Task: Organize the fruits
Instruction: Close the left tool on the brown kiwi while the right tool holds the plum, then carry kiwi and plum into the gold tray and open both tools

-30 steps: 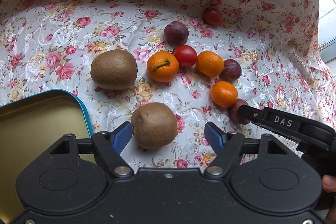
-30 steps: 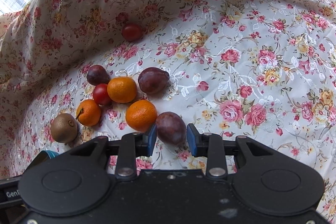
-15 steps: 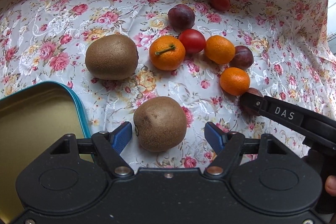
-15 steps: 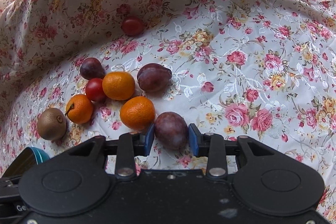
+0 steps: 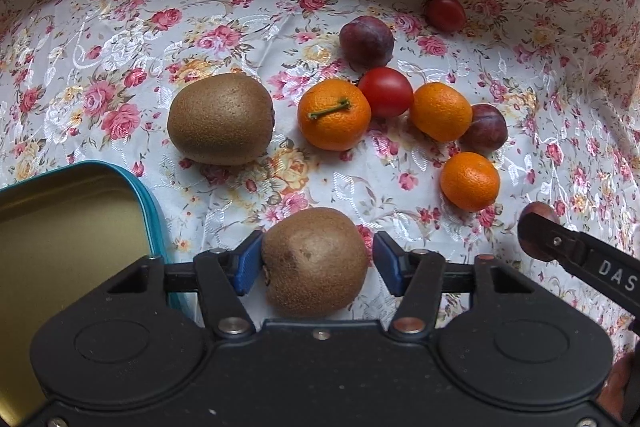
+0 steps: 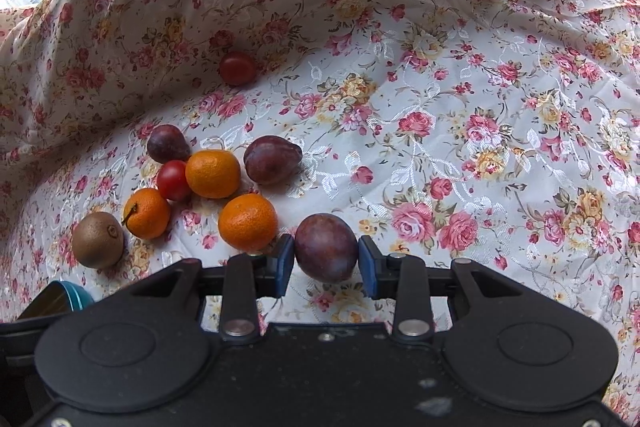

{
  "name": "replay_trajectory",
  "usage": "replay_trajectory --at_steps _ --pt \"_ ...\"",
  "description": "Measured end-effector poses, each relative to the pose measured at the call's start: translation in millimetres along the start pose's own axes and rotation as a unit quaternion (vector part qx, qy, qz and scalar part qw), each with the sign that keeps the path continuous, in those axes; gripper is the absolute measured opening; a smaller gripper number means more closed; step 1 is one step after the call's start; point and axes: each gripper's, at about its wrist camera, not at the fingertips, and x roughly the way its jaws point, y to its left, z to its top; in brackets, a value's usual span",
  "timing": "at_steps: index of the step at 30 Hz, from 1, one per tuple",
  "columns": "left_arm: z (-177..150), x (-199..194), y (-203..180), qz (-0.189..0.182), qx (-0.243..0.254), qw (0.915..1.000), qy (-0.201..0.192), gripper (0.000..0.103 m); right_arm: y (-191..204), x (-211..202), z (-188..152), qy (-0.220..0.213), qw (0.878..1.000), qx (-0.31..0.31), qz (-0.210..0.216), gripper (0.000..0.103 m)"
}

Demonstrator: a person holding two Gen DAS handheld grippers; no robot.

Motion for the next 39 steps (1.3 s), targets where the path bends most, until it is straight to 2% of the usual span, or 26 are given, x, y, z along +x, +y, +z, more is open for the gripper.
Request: replay_trajectory --at_steps 6,10,19,29,39 --pt "0 -2 0 0.009 -0.017 0.9998 -0.004 0.058 -11 -16 0 -0.005 1.000 0.000 -0.002 0.036" --pt "-2 -9 -2 0.032 -0.018 0.9993 -0.009 0.058 -16 -25 1 -0.003 1.000 0.001 -0.011 0.036" --pt "-12 -62 12 0.048 -0.042 0.9970 -0.044 0.058 5 -56 -3 -0.018 0.999 -0.034 -0.026 0.036" --pt "-21 -103 47 0.099 -0.061 0.9896 -0.086 0.058 73 -79 -17 -0.018 0.996 -0.086 0.027 0.036" --pt "-36 -116 104 0.137 -0.079 0.9836 -0.086 0.058 158 -76 -40 0.006 0.986 -0.148 0.079 0.036"
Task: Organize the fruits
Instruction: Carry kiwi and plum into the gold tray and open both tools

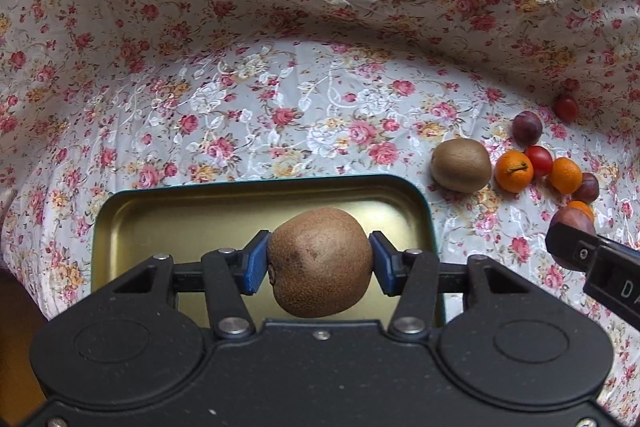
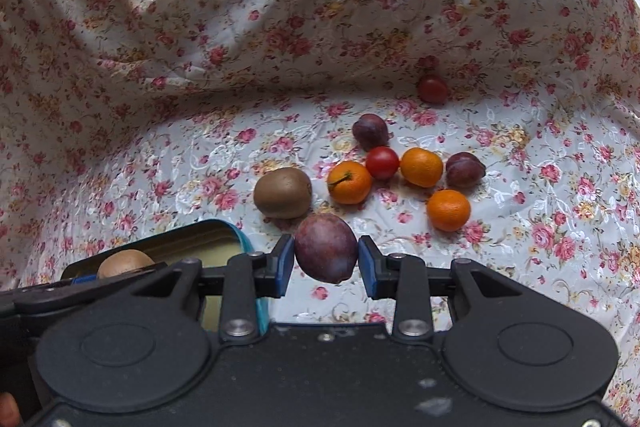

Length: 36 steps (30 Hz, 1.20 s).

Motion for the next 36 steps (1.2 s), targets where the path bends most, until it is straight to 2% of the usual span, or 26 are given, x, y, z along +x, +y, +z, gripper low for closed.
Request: replay_trajectory --at_steps 5,11,19,22,29,36 --pt "-12 3 32 0.013 -0.016 0.9997 0.015 0.058 34 8 -9 0.027 0.999 -0.011 0.032 0.036" --pt "-32 6 56 0.024 -0.021 0.9990 0.030 0.058 69 15 -24 0.047 0.996 -0.061 0.039 0.036" --pt "-47 27 65 0.000 -0.038 0.9947 0.095 0.058 88 31 -41 0.081 0.993 -0.081 0.037 0.036" --pt "-48 27 66 -0.002 -0.037 0.9946 0.096 0.058 93 32 -44 0.078 0.992 -0.094 0.031 0.036" --pt "-44 15 67 0.015 -0.025 0.9976 0.062 0.055 92 29 -44 0.074 0.990 -0.113 0.026 0.036" --pt "-47 24 68 0.012 -0.035 0.9951 0.092 0.056 90 30 -44 0.097 0.989 -0.103 0.052 0.036"
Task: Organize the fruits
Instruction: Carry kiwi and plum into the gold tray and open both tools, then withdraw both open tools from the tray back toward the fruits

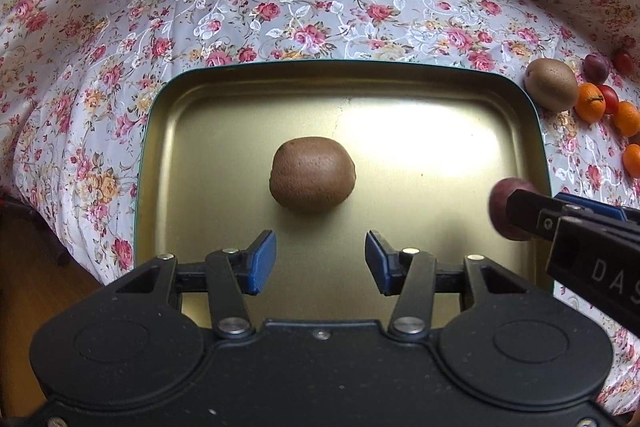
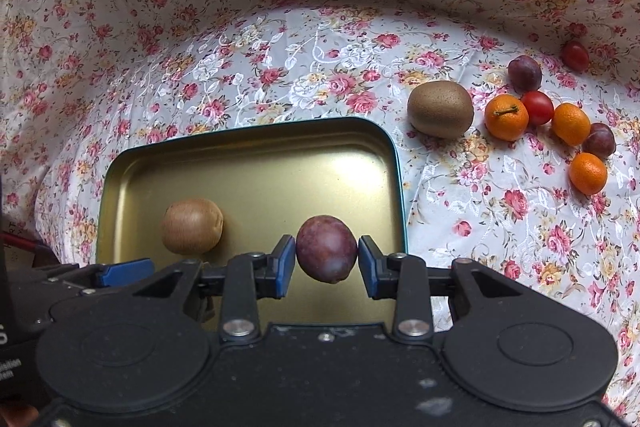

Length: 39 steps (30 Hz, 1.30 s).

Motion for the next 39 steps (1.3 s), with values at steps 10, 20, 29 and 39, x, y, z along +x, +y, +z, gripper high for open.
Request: replay_trajectory --at_steps 10,20,29,39 --pt "1 -1 0 0.005 -0.012 0.9999 0.005 0.058 -5 -9 -1 -0.016 1.000 -0.001 -0.011 0.036" --pt "-1 -3 -9 0.003 -0.006 0.9999 0.014 0.059 -15 -10 -5 -0.006 1.000 0.003 -0.024 0.036" --pt "-6 -5 -24 -0.005 0.006 0.9997 0.022 0.059 -31 -14 -9 -0.002 0.999 0.018 -0.033 0.036" --pt "-10 -6 -42 -0.006 0.017 0.9996 0.020 0.059 -50 -21 -14 -0.003 0.999 0.035 -0.042 0.036"
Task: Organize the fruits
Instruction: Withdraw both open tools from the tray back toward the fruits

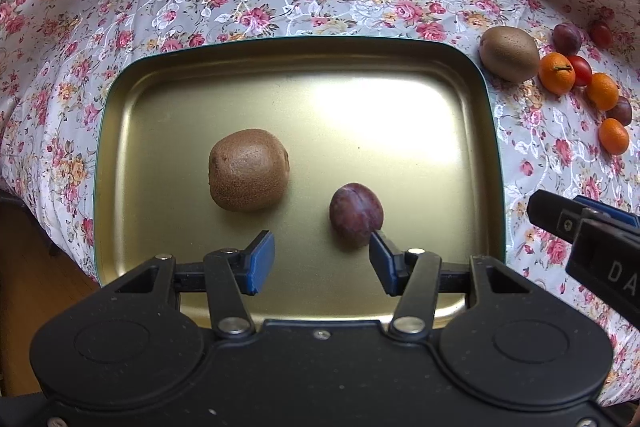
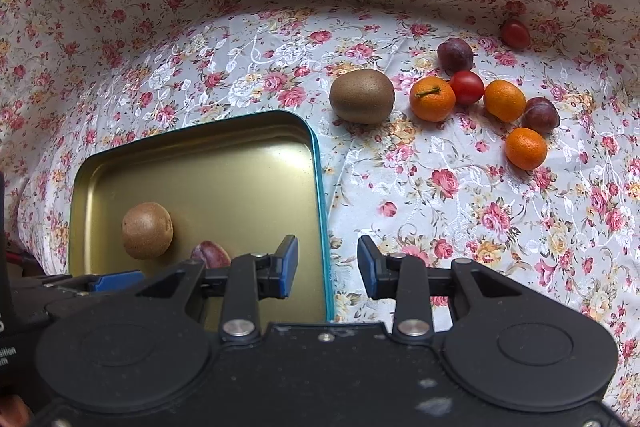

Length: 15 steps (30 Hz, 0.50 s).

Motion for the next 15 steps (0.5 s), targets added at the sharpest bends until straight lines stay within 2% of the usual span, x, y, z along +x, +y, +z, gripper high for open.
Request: replay_trajectory --at_steps 10,15 --pt "-6 -2 -38 -0.007 0.030 0.9995 -0.009 0.059 -35 -2 -7 0.004 1.000 0.027 -0.015 0.036" --pt "-8 -4 -61 0.001 0.057 0.9979 -0.030 0.059 -60 -1 -12 0.010 0.998 0.050 -0.031 0.036"
